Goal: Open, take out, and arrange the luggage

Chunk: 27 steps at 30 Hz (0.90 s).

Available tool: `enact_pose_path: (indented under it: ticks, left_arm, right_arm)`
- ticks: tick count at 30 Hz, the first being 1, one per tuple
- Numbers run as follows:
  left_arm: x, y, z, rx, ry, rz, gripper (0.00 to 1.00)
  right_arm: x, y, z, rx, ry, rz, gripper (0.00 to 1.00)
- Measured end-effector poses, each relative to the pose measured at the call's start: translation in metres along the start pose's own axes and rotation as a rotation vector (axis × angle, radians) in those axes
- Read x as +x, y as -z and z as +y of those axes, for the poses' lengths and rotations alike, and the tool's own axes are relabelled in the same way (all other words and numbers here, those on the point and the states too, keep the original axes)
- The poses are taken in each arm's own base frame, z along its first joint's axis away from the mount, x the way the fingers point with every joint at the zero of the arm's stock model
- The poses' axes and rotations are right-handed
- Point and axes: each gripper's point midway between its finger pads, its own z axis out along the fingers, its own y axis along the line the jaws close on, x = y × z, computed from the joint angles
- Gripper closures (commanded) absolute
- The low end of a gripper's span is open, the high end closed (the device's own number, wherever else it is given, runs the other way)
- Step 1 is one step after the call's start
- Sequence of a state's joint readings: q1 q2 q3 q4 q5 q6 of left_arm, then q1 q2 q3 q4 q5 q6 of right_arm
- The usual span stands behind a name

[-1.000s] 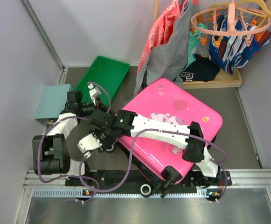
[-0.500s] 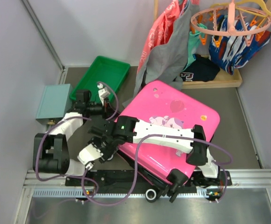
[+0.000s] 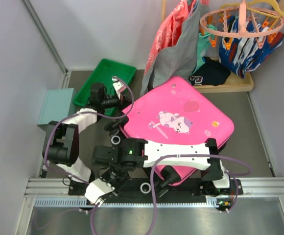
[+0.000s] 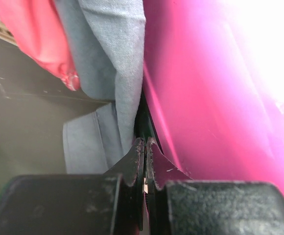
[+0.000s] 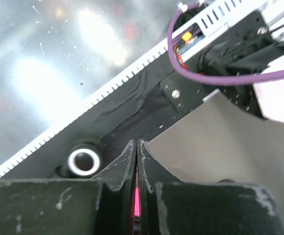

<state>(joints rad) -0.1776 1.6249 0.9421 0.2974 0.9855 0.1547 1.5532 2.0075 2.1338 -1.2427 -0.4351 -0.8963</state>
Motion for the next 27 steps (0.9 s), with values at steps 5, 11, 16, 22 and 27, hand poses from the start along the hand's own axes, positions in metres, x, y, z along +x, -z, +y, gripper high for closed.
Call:
enact_pose_path:
  ticks: [5, 11, 16, 22, 27]
  left_arm:
    - [-0.004, -0.002, 0.005, -0.017, -0.033, -0.022, 1.00]
    - [-0.002, 0.010, -0.008, -0.020, -0.075, -0.049, 1.00]
    - [0.002, 0.031, -0.022, -0.049, -0.119, -0.052, 1.00]
    - [0.010, 0.049, -0.038, -0.052, -0.157, -0.010, 1.00]
    - [0.017, 0.061, -0.053, -0.042, -0.176, 0.011, 1.00]
  right_arm:
    - [0.011, 0.005, 0.000, 0.004, -0.050, 0.024, 0.87]
    - [0.026, 0.028, -0.009, 0.137, -0.156, 0.098, 0.46]
    - [0.062, 0.084, -0.041, 0.424, -0.407, 0.130, 0.36]
    - [0.194, 0.222, -0.043, 0.950, -1.032, 0.100, 0.29]
    - [0.290, 0.314, 0.051, 1.437, -1.524, 0.040, 0.13]
